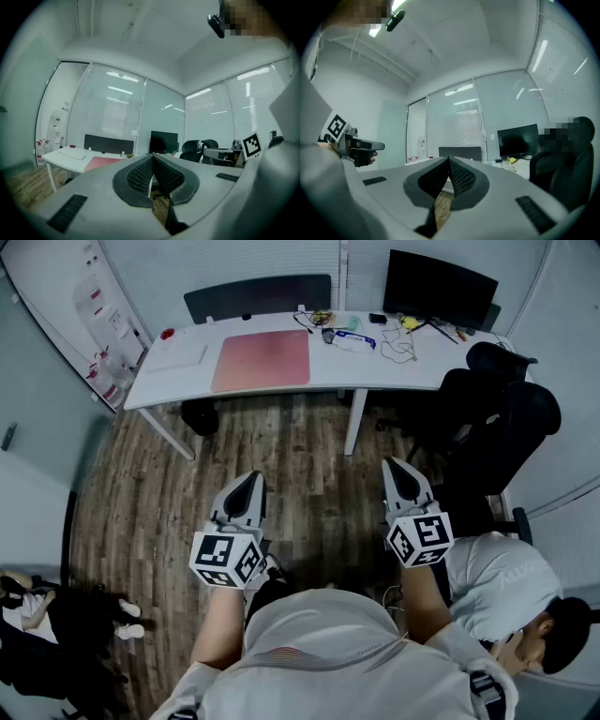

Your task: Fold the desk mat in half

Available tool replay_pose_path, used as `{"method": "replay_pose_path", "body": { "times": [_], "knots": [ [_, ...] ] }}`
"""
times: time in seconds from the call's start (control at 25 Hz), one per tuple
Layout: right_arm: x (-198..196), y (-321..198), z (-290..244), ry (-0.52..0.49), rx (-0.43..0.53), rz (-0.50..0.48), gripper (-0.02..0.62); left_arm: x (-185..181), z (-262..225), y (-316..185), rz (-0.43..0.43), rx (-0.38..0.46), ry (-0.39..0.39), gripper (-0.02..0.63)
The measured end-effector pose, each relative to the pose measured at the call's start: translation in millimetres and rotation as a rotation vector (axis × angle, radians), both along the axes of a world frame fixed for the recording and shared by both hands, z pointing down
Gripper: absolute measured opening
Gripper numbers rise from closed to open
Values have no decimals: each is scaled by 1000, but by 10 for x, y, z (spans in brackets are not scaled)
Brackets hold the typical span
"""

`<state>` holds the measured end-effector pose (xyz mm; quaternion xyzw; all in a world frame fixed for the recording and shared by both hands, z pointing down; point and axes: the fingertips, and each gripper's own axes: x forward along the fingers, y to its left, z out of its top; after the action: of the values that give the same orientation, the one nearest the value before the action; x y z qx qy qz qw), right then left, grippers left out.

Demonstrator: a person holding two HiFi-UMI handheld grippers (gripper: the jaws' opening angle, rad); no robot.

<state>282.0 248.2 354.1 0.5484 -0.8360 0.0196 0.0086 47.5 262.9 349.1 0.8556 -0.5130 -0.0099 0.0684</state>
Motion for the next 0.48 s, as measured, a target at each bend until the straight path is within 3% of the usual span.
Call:
{"method": "replay_pose_path", "body": {
  "times": [0.48],
  "knots": [
    [29,7,19,18,10,-5,51,35,72,20,-3,-11,18,12]
  ]
}}
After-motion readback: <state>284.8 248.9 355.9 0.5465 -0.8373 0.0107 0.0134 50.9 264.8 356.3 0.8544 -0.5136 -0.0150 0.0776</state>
